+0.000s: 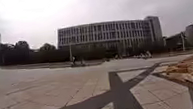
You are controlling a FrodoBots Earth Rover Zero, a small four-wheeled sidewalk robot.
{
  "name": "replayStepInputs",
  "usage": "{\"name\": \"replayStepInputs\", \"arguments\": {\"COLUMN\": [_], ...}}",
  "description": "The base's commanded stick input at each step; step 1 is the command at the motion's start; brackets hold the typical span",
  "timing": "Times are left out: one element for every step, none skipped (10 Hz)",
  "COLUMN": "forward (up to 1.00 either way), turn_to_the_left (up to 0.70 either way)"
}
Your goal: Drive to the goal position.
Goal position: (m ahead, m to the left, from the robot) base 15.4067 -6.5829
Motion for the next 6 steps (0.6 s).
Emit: {"name": "replayStepInputs", "arguments": {"forward": [0.50,0.50,0.50,0.50,0.50,0.50], "turn_to_the_left": [-0.07,-0.20,-0.24,-0.25,-0.25,-0.25]}}
